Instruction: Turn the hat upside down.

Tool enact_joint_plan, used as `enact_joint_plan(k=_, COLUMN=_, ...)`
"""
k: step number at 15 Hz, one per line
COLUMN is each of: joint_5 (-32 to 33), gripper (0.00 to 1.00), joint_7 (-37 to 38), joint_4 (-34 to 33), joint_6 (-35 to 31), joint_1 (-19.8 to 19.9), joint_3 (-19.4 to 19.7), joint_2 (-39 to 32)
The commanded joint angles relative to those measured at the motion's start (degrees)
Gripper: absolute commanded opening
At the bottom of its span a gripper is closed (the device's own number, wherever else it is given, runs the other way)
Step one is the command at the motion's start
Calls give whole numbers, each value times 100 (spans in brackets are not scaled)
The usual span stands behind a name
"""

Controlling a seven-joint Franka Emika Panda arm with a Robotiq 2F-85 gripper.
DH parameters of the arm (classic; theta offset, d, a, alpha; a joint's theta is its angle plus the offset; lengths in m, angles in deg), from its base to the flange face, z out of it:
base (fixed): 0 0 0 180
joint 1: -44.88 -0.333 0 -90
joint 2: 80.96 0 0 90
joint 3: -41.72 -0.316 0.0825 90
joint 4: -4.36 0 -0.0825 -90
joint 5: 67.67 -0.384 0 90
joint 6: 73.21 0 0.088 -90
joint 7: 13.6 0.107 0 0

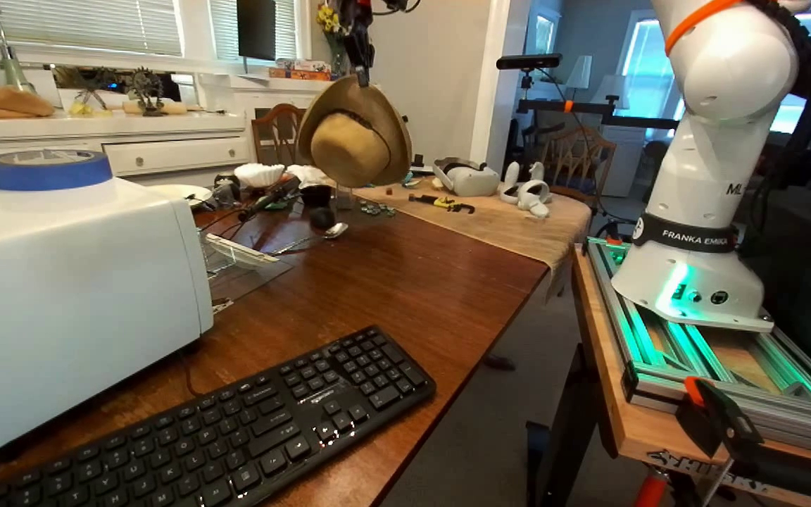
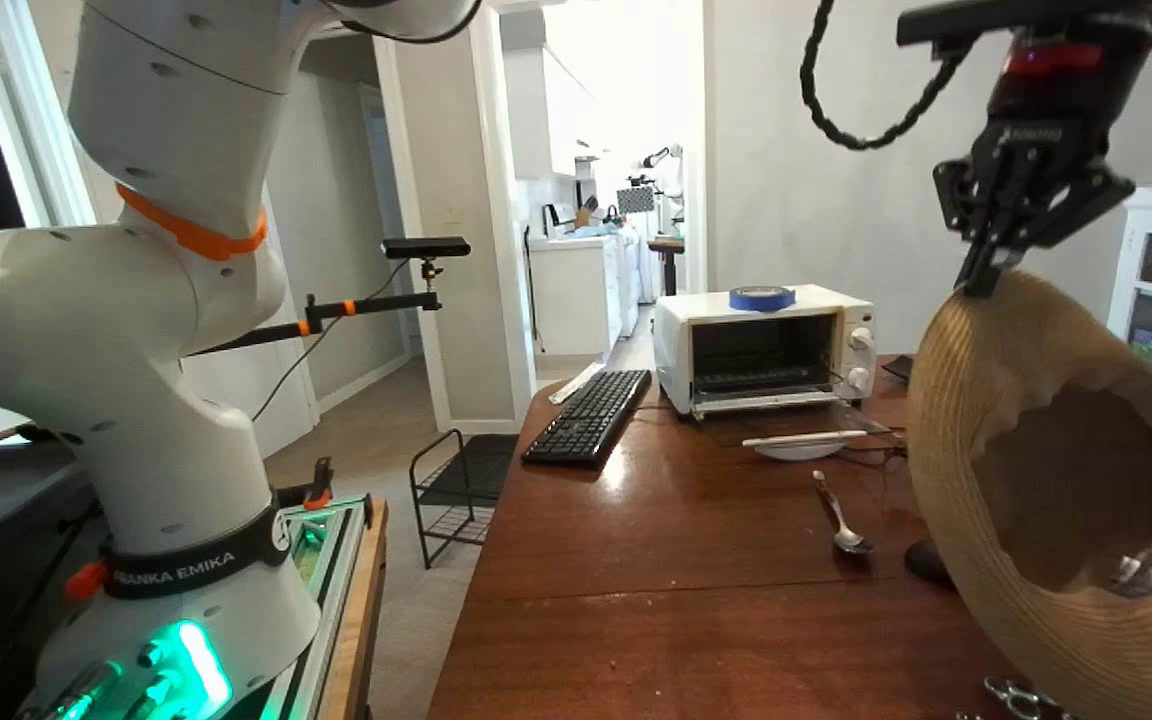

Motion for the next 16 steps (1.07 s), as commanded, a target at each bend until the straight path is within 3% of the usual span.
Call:
enact_joint_plan(k=1, joint_5=-57, gripper=1, joint_7=170, joint_4=432, joint_6=-40, joint_1=70, joint_3=87, joint_2=-245)
enact_joint_plan(k=3, joint_5=-192, gripper=1, joint_7=51, joint_4=572, joint_6=-53, joint_1=110, joint_3=18, joint_2=-434)
enact_joint_plan(k=4, joint_5=-561, gripper=1, joint_7=-115, joint_4=586, joint_6=-79, joint_1=-263, joint_3=533, joint_2=-508)
enact_joint_plan(k=7, joint_5=-1024, gripper=1, joint_7=17, joint_4=777, joint_6=-389, joint_1=-555, joint_3=679, joint_2=-741)
enact_joint_plan(k=16, joint_5=-1427, gripper=1, joint_7=-28, joint_4=525, joint_6=-406, joint_1=-1258, joint_3=704, joint_2=-1378)
